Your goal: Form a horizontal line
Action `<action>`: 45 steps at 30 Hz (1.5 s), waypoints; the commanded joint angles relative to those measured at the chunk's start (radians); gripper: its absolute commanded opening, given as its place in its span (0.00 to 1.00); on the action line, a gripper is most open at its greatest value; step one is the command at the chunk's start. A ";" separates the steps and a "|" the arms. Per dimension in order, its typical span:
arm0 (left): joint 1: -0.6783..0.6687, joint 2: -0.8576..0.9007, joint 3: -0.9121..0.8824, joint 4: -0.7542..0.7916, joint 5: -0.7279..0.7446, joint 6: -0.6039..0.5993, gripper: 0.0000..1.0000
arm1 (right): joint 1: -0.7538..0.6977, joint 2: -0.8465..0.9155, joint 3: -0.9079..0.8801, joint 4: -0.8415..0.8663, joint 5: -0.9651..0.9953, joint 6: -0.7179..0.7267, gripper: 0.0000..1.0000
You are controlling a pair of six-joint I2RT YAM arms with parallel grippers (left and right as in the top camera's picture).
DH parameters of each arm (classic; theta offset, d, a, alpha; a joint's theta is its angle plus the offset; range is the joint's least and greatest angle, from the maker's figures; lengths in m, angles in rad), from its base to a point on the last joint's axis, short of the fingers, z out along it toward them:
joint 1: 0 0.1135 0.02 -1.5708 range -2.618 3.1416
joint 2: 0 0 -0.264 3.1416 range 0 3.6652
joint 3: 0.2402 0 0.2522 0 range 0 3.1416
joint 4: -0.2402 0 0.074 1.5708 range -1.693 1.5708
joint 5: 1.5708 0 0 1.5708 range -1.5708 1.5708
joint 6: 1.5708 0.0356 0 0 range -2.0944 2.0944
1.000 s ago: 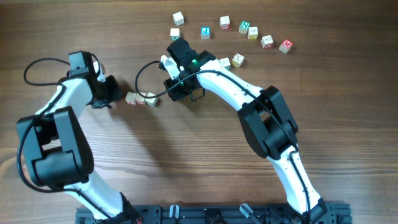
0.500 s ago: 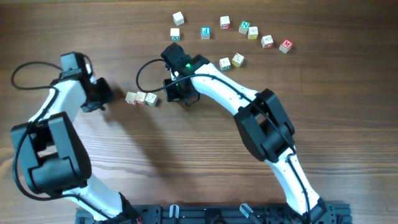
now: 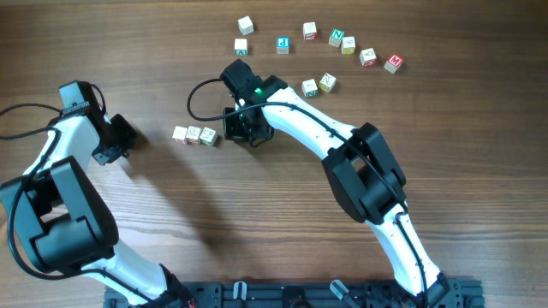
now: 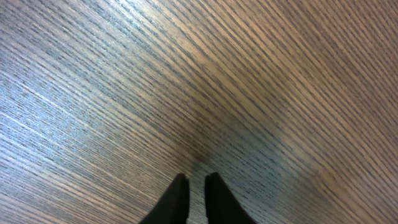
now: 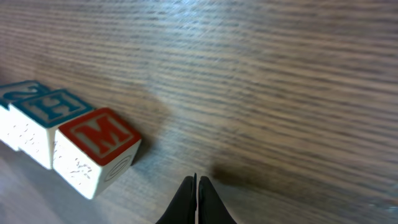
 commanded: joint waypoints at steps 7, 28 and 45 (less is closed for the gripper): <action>0.002 -0.024 -0.010 0.000 -0.009 -0.004 0.11 | 0.031 -0.008 0.006 0.050 -0.115 -0.027 0.04; 0.002 -0.024 -0.010 0.000 -0.009 -0.004 0.11 | 0.050 0.021 0.006 0.126 -0.036 -0.105 0.04; 0.002 -0.024 -0.010 0.000 -0.009 -0.004 0.11 | 0.050 -0.002 0.008 0.132 0.048 -0.210 0.04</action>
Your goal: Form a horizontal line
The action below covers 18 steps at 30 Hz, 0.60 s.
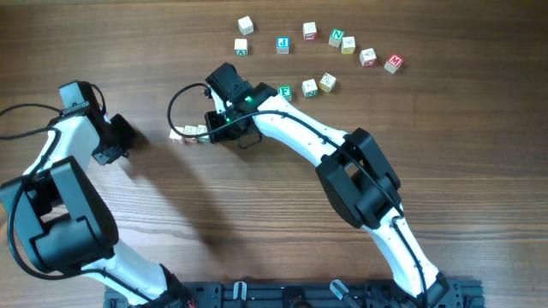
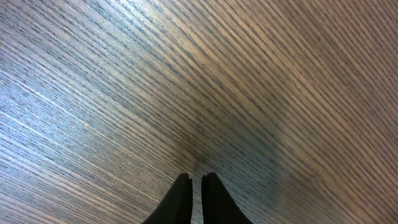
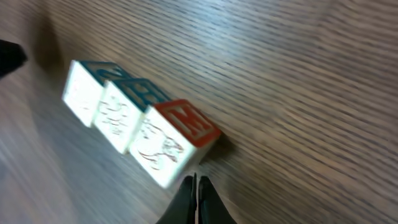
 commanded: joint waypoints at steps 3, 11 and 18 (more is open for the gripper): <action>0.002 -0.024 -0.010 0.000 -0.009 -0.002 0.10 | -0.002 -0.069 0.008 0.003 0.127 -0.021 0.04; 0.002 -0.024 -0.010 0.000 -0.009 -0.002 0.73 | -0.034 -0.089 0.029 0.181 -0.037 0.013 0.04; 0.002 -0.024 -0.010 0.000 -0.010 -0.002 1.00 | -0.037 -0.089 0.064 0.235 -0.047 0.072 0.05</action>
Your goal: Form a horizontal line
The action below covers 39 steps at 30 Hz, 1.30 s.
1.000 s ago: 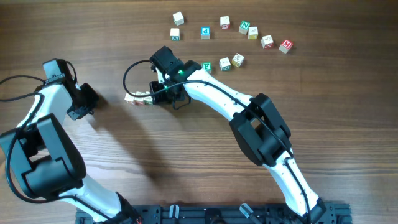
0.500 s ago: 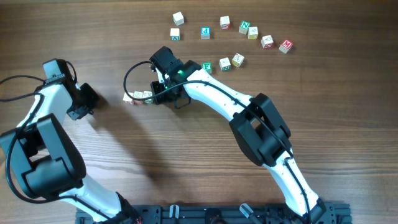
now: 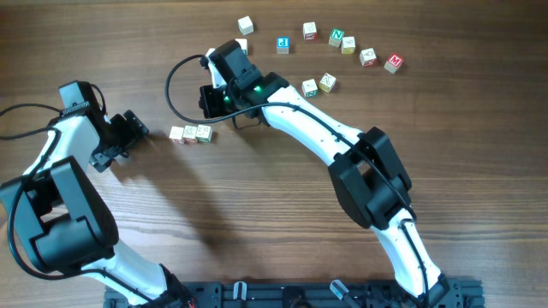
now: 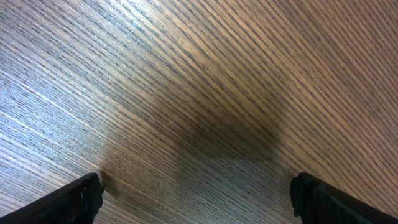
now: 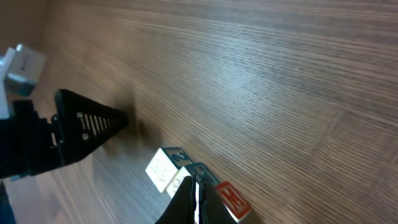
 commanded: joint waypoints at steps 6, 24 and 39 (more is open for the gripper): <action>0.002 -0.024 -0.010 0.000 -0.010 -0.002 1.00 | -0.005 -0.026 0.158 0.039 -0.026 0.216 0.05; 0.002 -0.024 -0.010 0.000 -0.010 -0.002 1.00 | 0.090 0.223 0.418 -0.207 0.088 0.317 0.05; 0.002 -0.024 -0.010 0.000 -0.010 -0.002 1.00 | 0.111 0.257 0.417 -0.251 0.216 0.317 0.05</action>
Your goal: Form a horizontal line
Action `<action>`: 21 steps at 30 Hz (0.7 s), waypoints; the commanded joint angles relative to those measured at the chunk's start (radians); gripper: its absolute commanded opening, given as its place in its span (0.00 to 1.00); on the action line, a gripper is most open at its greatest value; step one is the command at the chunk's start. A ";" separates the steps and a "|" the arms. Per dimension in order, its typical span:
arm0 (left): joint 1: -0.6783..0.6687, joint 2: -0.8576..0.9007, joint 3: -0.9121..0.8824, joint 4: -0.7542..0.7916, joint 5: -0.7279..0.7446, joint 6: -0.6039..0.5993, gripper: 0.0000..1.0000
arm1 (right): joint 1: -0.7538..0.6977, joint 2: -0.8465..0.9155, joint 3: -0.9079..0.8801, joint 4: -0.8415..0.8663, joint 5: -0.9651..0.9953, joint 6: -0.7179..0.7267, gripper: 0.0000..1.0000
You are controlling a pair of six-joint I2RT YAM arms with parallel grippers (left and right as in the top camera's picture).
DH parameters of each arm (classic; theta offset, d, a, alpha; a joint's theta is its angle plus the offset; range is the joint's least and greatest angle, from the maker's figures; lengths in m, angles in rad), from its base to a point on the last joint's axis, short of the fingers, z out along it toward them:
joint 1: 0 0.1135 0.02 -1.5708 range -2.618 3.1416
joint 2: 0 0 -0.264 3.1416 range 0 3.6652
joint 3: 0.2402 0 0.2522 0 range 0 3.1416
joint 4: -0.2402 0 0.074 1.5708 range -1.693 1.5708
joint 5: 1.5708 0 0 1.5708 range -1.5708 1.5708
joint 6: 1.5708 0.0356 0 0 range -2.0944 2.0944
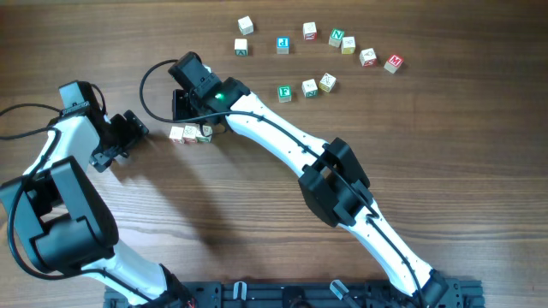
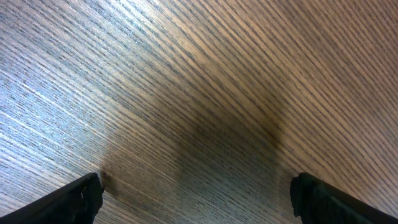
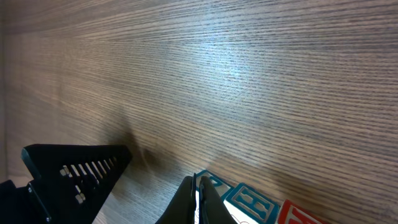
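Three white letter blocks stand touching in a short row [image 1: 191, 132] left of the table's middle. In the right wrist view their tops show blue [image 3: 250, 202] and red [image 3: 305, 216]. My right gripper [image 1: 183, 118] hangs just behind the row's left end, shut and empty [image 3: 198, 186], its tips over the leftmost block. My left gripper [image 1: 133, 128] stands open just left of the row, its two fingers wide apart [image 2: 198, 199] with only bare wood between them. One left finger [image 3: 74, 162] shows in the right wrist view.
Several loose letter blocks lie scattered at the back: a white one [image 1: 246, 25], a blue one [image 1: 282, 44], a green one [image 1: 336, 37], a red one [image 1: 393, 62], and a nearer trio around [image 1: 310, 88]. The right arm [image 1: 282, 137] slants across the middle.
My right gripper, still shut, has moved left from behind the row's right end to behind its left end. The green block near the middle is uncovered. Left gripper stays open.
Both grippers were shut, the right one to the right of a slightly slanted row of three. Then the right tips were at the row's right end and the row lay a little further left and straighter. The left gripper opened, and the right one went behind the row.
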 commanded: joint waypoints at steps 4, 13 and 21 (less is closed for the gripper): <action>0.002 -0.024 -0.010 0.000 -0.010 -0.002 1.00 | -0.003 0.017 -0.013 0.008 0.039 0.003 0.05; 0.002 -0.024 -0.010 0.000 -0.010 -0.002 1.00 | -0.004 0.037 -0.018 0.001 0.056 0.026 0.05; 0.002 -0.024 -0.010 0.000 -0.010 -0.002 1.00 | -0.004 0.054 -0.027 -0.024 0.063 0.029 0.05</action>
